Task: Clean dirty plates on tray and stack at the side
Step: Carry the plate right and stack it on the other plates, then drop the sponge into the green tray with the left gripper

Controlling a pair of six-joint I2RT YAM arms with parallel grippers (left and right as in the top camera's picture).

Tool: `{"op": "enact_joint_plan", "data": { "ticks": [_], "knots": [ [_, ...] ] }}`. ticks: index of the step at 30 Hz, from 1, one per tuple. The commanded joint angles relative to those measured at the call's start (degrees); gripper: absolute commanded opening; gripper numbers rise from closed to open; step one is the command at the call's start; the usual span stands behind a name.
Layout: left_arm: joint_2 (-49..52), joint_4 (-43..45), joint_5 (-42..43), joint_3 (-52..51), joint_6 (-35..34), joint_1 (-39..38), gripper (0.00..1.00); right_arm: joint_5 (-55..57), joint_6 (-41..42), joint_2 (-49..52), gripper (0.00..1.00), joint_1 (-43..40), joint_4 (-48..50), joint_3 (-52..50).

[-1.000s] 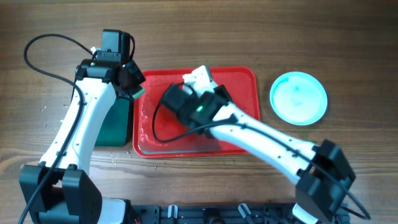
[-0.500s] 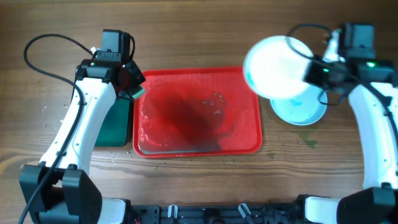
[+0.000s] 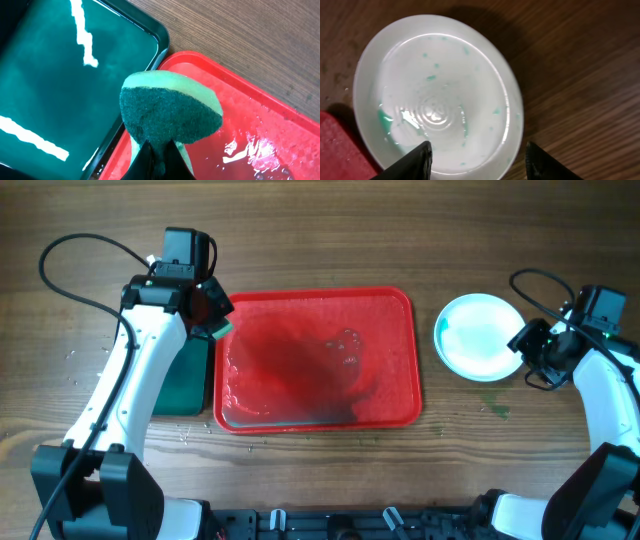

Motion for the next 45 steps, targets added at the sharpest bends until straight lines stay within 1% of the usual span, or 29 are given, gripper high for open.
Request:
{"op": "enact_joint_plan", "data": {
  "ticks": [1, 4, 7, 8, 9, 10, 13, 18, 20, 22, 23, 26, 27, 28, 29, 30, 31, 33, 34, 35, 36, 39, 40, 41, 45],
  "knots": [
    [-1.2, -3.4, 0.3, 1.3, 3.0, 2.7, 0.04, -10.5, -4.5, -0.6, 0.64, 1.3, -0.8, 3.2],
    [-3.2, -7.6, 0.3, 1.6, 3.0, 7.5, 0.04, -10.8, -8.2, -0.6, 0.68, 7.5, -5.0, 9.0],
    [-3.0, -10.3, -1.5, 1.3, 3.0, 13.8, 0.04, -10.0, -8.5, -0.6, 0.74, 16.5, -5.1, 11.6],
    [-2.8, -9.9, -2.5, 0.8, 3.0, 16.0, 0.04, -9.2, -8.3, -0.6, 0.76, 19.8, -4.0, 11.6],
    [-2.5, -8.9, -2.7, 0.2, 3.0, 17.7, 0.04, -7.9, -8.2, -0.6, 0.76, 22.6, -3.3, 11.6],
    [-1.8, -5.7, -2.4, -1.6, 3.0, 19.8, 0.04, -4.4, -6.8, -0.6, 0.77, 26.2, -2.8, 11.6],
    [0.3, -1.7, -2.3, -4.7, 3.0, 20.4, 0.04, -0.8, -6.6, -0.6, 0.78, 29.5, -2.7, 11.6],
    [6.3, 5.1, 0.3, -10.1, 3.1, 19.8, 0.05, -0.7, -6.6, -0.6, 0.78, 29.9, -2.8, 11.6],
    [8.6, 5.3, 0.3, -10.4, 3.2, 19.7, 0.10, -0.6, -6.6, -0.6, 0.78, 29.9, -2.9, 11.6],
    [10.4, 5.3, 0.5, -10.4, 3.2, 19.6, 0.25, -0.6, -6.7, -0.6, 0.79, 29.9, -2.9, 11.6],
    [10.9, 5.4, 1.0, -10.4, 3.2, 19.6, 0.46, -0.6, -6.9, -0.6, 0.78, 29.9, -2.9, 11.6],
    [10.7, 6.1, 1.4, -10.3, 3.3, 19.6, 0.63, -0.7, -7.0, -0.6, 0.78, 29.9, -2.8, 11.6],
    [10.4, 6.1, 1.5, -9.8, 4.4, 19.6, 0.65, -0.7, -7.0, -0.6, 0.78, 29.9, -2.8, 11.8],
    [9.8, 5.0, 1.7, -8.4, 5.8, 19.6, 0.73, -0.7, -7.1, -0.6, 0.78, 29.9, -3.1, 12.2],
    [8.8, 2.6, 1.8, -5.8, 6.5, 19.6, 0.78, -0.7, -7.5, -0.6, 0.78, 29.9, -4.1, 13.5],
    [7.6, -0.6, 1.8, -2.3, 7.3, 19.6, 0.82, -0.8, -8.5, -0.8, 0.78, 29.9, -5.3, 15.0],
    [5.8, -5.5, 1.8, 3.7, 7.8, 19.6, 0.86, -0.9, -8.9, -1.1, 0.78, 29.9, -7.3, 17.7],
    [3.6, -11.5, 1.8, 11.4, 7.8, 19.6, 0.89, -0.9, -10.3, -1.5, 0.78, 29.9, -10.2, 21.9],
    [2.6, -14.5, 1.8, 15.0, 7.7, 19.6, 0.95, -0.9, -11.2, -1.8, 0.78, 29.9, -12.5, 25.2],
    [0.3, -17.7, 1.8, 20.8, 7.7, 19.6, 1.00, -0.9, -11.6, -2.5, 0.79, 29.9, -14.9, 28.5],
    [-1.6, -17.6, 1.8, 23.1, 7.7, 19.7, 1.00, -0.9, -11.6, -3.3, 0.79, 29.9, -17.6, 32.0],
    [-5.6, -17.3, 1.8, 23.6, 7.7, 19.7, 1.00, -0.9, -11.4, -6.0, 0.79, 29.9, -23.0, 39.9],
    [-7.4, -17.3, 1.8, 23.6, 7.7, 19.7, 1.00, -0.8, -11.4, -9.0, 0.84, 29.9, -27.4, 45.9],
    [-7.8, -17.3, 1.8, 23.6, 7.7, 19.7, 1.00, -0.9, -11.4, -12.4, 1.00, 29.9, -30.3, 50.0],
    [-7.7, -17.3, 1.8, 23.6, 7.7, 19.7, 1.00, -0.9, -11.4, -23.3, 1.00, 29.9, -31.2, 51.5]
  ]
}}
